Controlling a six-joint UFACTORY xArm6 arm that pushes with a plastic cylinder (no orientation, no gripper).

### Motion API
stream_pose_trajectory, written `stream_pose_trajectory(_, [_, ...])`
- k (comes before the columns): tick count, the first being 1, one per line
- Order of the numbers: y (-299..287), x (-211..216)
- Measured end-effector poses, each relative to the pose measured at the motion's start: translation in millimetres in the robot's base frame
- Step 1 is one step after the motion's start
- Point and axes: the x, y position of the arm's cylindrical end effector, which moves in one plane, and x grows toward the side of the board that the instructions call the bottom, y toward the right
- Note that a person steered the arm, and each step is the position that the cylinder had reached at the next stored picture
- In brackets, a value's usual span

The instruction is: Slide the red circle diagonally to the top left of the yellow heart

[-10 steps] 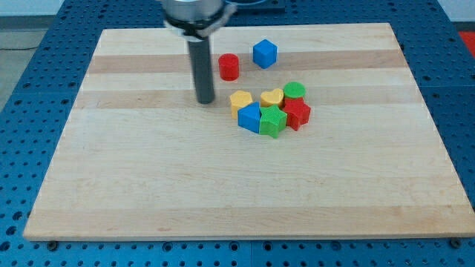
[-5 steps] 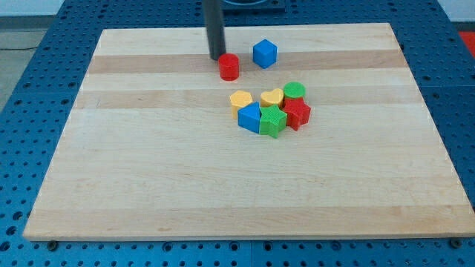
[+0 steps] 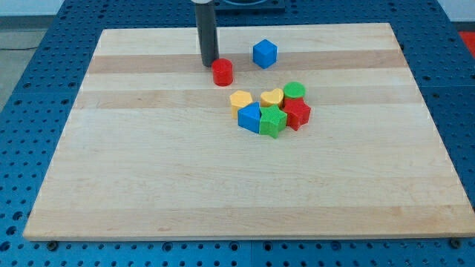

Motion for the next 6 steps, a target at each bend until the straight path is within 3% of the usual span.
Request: stream_pose_trajectory(6, [72.6, 26.0])
